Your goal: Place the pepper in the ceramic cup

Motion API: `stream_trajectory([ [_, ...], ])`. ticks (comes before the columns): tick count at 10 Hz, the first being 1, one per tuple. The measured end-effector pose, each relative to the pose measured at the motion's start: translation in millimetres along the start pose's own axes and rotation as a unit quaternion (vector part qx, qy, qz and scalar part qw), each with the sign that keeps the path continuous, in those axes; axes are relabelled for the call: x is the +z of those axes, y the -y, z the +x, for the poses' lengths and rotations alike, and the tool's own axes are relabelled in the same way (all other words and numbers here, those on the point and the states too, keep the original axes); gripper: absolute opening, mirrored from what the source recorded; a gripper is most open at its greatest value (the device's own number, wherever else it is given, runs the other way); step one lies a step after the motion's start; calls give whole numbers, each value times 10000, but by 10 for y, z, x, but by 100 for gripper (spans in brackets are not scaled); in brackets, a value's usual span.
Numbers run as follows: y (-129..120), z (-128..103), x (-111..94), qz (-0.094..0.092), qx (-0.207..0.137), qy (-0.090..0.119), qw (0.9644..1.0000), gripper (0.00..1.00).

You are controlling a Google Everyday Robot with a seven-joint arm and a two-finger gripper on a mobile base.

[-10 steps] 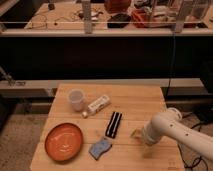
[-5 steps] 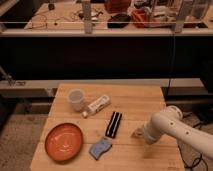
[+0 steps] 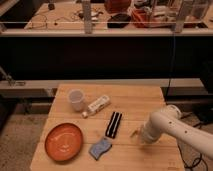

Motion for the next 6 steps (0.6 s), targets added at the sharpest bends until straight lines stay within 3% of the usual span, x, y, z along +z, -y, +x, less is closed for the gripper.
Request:
stream_trajectory([
  [1,16,-10,29,-17,-17,-7,10000,59],
  [3,91,-28,-35,8,-82,-64,9999,61],
  [6,177,-103,-393,-16,-147,-94,9998,34],
])
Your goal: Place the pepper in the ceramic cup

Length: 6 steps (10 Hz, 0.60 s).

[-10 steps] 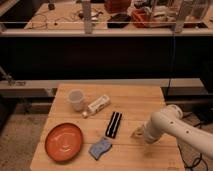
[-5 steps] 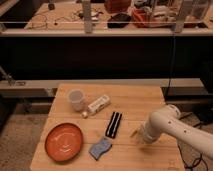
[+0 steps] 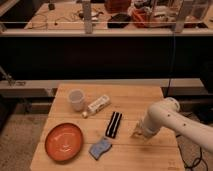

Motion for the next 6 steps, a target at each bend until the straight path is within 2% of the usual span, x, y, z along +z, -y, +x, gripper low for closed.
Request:
stream_trajectory([
  [1,-5,-2,-79,0,8,-7,10000,24],
  [2,-4,-10,-100,0,5,-9,10000,18],
  [4,22,-31,-30,-23,-49,-32,10000,17],
  [5,97,-74,-16,-30,-100,-40,9999,12],
  [6,130,-108,-64,-75,-131,-60,9999,3],
])
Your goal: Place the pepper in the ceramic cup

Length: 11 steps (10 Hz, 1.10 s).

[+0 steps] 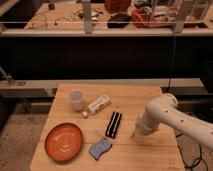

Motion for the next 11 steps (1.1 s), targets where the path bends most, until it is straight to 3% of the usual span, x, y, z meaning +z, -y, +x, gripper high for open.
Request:
stream_trajectory([
  [3,142,-132,-264,-45,-94,-23,9999,0],
  [7,294,-272,-387,-72,-222,-7,9997,0],
  [8,346,-340,-458,-78,-262,3,9996,3],
  [11,337,-303,-471,-150,24,31,9999,32],
])
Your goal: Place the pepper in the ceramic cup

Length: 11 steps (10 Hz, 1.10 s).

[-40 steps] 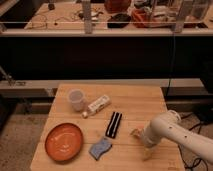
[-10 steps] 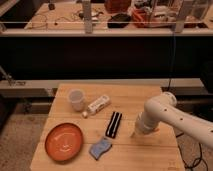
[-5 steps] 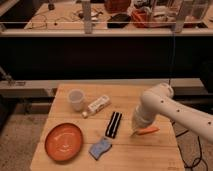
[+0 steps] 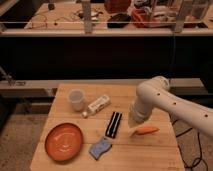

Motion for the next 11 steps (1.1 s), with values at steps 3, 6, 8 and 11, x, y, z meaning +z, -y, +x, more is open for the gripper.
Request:
stream_trajectory([
  [3,-143,465,65,-71,538,19,9985,62],
  [6,-421,1076,91,-142,1305,69,9913,80],
  [8,-585,1349,117,-211,1809,175,9831,80],
  [11,-659,1455,169,-131,1814,486,9821,80],
])
